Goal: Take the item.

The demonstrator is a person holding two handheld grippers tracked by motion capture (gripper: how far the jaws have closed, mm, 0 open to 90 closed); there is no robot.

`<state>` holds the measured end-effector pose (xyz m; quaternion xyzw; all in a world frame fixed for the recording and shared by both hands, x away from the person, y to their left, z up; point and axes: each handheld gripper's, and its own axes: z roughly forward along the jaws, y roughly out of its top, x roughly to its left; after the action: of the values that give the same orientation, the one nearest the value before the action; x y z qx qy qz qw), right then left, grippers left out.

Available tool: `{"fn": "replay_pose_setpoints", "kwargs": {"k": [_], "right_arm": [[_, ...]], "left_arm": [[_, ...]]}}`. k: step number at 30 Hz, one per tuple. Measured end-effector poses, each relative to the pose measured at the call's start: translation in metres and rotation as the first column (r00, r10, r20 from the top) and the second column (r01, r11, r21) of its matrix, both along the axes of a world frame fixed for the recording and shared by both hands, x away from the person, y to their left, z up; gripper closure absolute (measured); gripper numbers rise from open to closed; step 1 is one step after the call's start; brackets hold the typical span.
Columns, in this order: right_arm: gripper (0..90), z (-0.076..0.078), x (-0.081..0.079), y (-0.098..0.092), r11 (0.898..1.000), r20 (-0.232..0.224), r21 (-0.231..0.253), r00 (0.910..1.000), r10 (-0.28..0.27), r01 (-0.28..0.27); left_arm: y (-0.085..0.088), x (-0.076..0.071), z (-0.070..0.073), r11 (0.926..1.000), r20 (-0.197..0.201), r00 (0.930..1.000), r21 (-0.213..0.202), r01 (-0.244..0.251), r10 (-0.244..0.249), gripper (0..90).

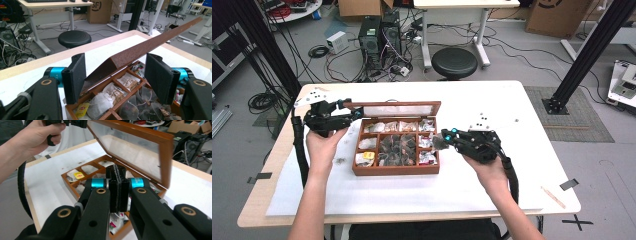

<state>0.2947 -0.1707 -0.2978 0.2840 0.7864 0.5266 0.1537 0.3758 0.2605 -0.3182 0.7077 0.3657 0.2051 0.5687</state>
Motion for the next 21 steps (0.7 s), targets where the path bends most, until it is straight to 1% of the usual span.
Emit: {"fn": "replay_pose_setpoints", "kwargs": {"k": [11,14,21], "right_arm": [[90.0,-0.006,-0.007,-0.036,0.999,0.001,0.008,0.9992,-0.040,0.040],[90.0,-0.009,-0.009,-0.046,0.999,0.004,0.017,0.9987,-0.050,0.050],[90.0,-0.019,-0.015,-0.061,0.998,0.000,0.009,0.9981,-0.061,0.061]], "left_arm": [[0.000,0.000,0.000,1.0000,0.000,1.0000,0.000,-0.002,0.002,34.1],[0.000,0.000,0.000,1.0000,0.000,1.0000,0.000,-0.003,0.003,34.1],[0.000,0.000,0.000,1.0000,0.000,1.0000,-0.001,-0.003,0.003,34.1]]}}
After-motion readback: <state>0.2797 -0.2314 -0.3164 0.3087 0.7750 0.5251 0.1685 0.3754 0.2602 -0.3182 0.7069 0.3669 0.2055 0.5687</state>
